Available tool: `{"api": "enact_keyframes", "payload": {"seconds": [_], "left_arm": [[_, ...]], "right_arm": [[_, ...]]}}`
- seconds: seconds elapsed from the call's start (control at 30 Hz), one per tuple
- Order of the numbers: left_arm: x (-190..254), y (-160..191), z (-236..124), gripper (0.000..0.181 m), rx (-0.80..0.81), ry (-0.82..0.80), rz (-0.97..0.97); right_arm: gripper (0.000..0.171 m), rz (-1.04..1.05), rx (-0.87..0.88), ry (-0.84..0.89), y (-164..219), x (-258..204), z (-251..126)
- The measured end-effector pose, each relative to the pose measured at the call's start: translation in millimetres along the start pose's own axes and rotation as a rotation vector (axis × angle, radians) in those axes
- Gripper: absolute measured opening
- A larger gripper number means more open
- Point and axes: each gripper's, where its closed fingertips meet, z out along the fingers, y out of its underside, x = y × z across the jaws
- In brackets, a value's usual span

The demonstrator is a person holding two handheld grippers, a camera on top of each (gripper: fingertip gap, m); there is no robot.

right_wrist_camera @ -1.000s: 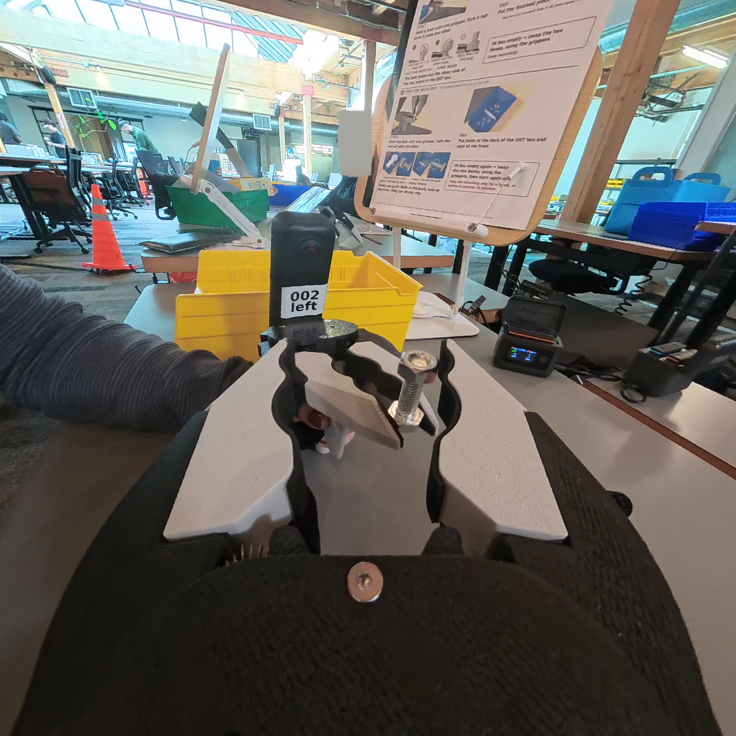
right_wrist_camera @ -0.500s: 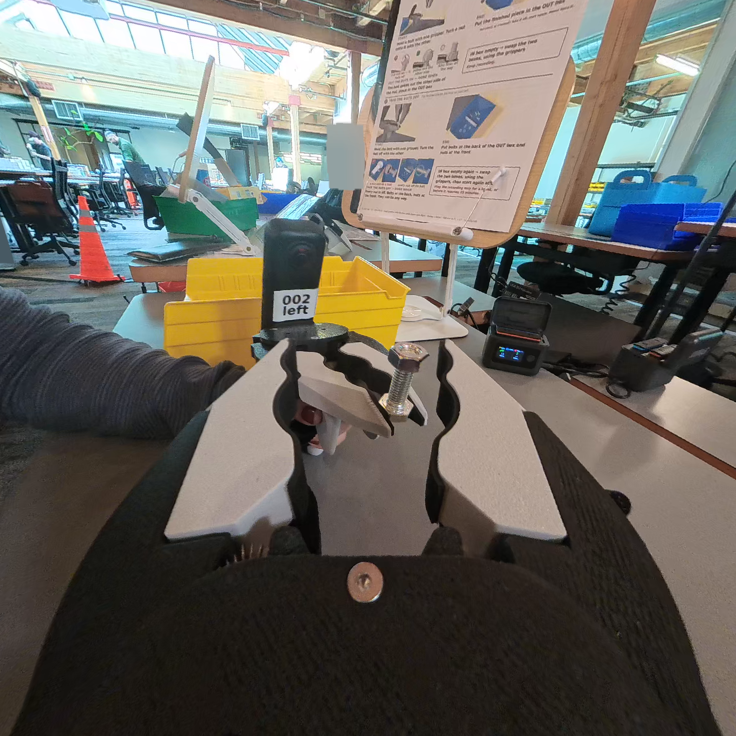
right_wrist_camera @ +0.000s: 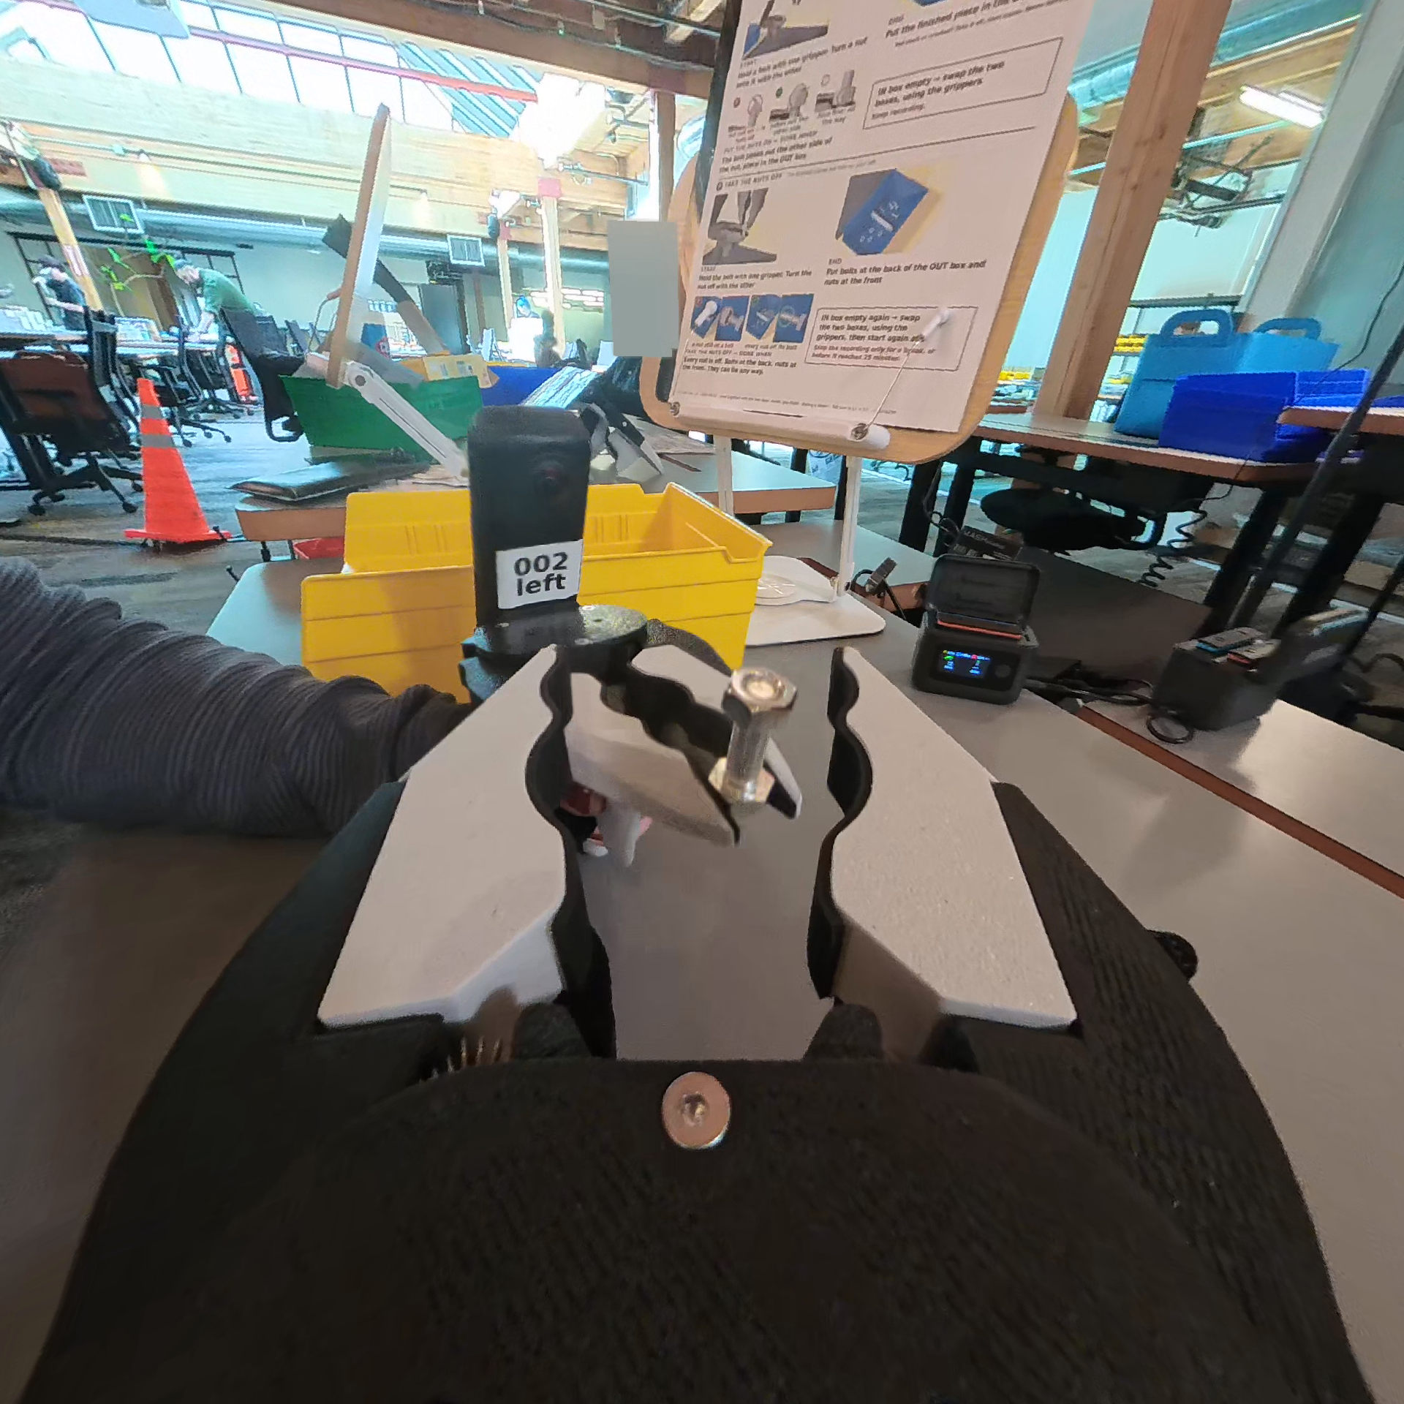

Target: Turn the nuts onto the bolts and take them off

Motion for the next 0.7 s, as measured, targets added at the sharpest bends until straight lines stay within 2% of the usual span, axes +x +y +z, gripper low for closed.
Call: {"api": "enact_keyframes", "payload": {"seconds": [0.1,0.27,0.5,0.7], "left_arm": [[6,3,4,0.015,-0.020,0.011,0.022],[-19,-2,-5,0.015,0.020,-0.106,-0.032],[4,0,3,0.015,0.002,0.014,-0.004],[-13,-5,-5,0.015,0.040,-0.052,-0.066]], "right_arm": [[0.068,-0.004,-0.016,-0.034,4,-8,4],[0.068,0.005,-0.027,-0.013,5,0,0],[0.067,0.002,-0.018,-0.031,6,-5,4],[0.062,0.005,-0.026,-0.031,7,-1,-2]]}}
